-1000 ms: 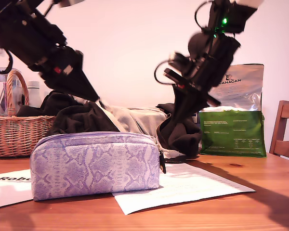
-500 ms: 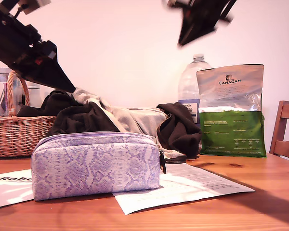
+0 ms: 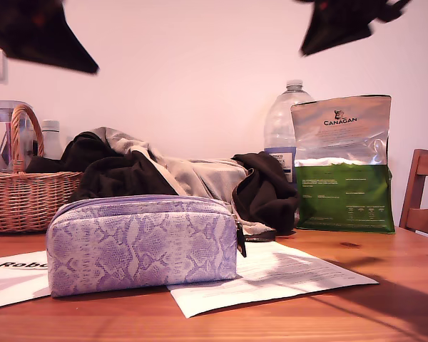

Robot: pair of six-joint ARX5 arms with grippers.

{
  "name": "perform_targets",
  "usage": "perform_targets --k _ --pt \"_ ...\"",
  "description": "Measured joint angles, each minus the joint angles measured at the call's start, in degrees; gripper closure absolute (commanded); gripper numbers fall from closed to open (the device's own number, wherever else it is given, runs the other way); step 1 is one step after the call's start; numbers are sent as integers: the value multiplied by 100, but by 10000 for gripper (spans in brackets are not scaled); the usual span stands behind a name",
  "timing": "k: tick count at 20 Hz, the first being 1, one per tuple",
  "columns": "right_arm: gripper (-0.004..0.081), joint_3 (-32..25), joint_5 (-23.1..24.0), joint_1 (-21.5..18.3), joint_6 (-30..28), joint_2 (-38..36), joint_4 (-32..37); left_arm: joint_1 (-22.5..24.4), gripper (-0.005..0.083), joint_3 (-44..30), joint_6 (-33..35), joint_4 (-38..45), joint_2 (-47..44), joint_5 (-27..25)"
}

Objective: Open the zipper in the zip bag in front of you

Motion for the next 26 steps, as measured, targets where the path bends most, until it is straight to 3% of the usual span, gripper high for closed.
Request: perform_targets --k 5,10,16,26 --pt "781 -1290 68 0 2 -1139 662 101 795 -328 -258 7 -693 -42" --pt "781 -2365 234 258 129 -2356 531 107 795 -957 -507 -238 -1349 2" --pt "781 -2430 374 448 129 -3910 -732 107 795 -1272 -708 -946 -2531 -98" --pt "781 -2448 376 448 153 -4144 -2260 107 794 -1272 -710 -2090 -2708 -101"
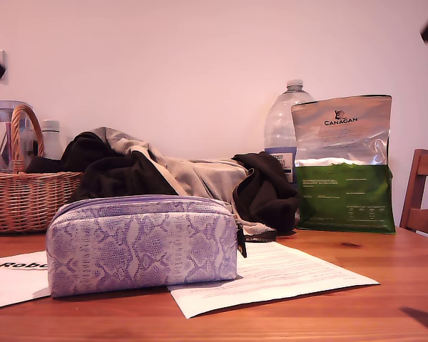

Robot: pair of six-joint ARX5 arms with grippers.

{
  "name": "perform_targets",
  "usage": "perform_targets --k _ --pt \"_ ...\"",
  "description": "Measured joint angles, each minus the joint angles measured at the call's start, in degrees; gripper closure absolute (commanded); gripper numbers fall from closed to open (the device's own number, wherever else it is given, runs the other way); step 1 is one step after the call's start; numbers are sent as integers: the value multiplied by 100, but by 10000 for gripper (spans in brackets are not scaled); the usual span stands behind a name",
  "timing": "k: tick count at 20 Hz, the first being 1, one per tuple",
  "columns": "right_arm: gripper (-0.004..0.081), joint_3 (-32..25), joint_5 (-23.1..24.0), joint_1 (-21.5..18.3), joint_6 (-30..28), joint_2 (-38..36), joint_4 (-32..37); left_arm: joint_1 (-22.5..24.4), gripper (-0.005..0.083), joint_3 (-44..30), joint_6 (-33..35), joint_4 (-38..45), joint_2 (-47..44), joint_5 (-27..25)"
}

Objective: Open the zipper in the zip bag in front of you

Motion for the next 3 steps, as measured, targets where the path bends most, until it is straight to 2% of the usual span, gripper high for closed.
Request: perform_targets --k 3 --pt "781 -2 2 0 0 0 -455 0 794 0 0 -177 0 0"
